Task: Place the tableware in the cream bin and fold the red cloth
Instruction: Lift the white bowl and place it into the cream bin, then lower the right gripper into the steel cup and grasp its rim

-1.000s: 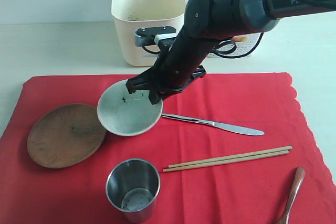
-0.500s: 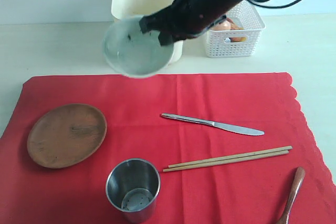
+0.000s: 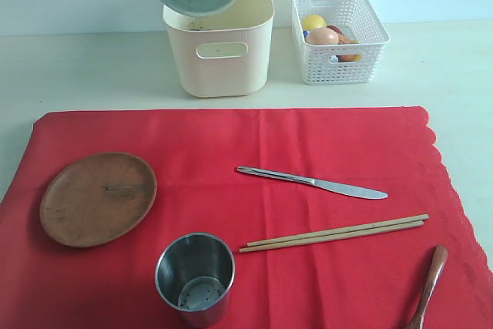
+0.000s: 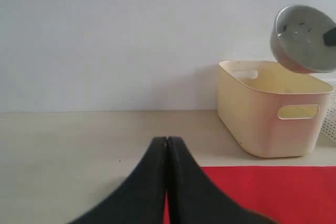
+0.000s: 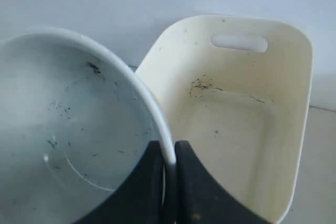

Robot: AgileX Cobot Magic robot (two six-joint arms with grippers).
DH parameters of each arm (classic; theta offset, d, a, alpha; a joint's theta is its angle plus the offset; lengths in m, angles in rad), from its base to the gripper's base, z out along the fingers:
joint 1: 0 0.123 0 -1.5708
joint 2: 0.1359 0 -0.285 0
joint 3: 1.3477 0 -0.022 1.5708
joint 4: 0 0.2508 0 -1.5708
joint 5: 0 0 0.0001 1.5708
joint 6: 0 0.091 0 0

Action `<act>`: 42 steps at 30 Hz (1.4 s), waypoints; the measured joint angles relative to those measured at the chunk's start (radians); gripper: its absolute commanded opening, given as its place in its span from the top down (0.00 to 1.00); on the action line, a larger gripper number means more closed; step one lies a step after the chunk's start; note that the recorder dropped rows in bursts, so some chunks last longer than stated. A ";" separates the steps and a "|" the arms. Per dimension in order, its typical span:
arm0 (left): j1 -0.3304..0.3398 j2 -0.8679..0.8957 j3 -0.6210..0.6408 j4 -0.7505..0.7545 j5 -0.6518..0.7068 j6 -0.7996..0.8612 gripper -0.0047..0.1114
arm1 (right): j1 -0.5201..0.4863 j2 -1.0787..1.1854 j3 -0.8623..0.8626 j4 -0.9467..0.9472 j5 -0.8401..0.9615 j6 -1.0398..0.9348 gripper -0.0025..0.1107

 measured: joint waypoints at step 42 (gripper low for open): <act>0.000 0.000 0.000 0.000 0.000 0.000 0.94 | -0.023 0.083 -0.115 -0.216 0.093 0.256 0.43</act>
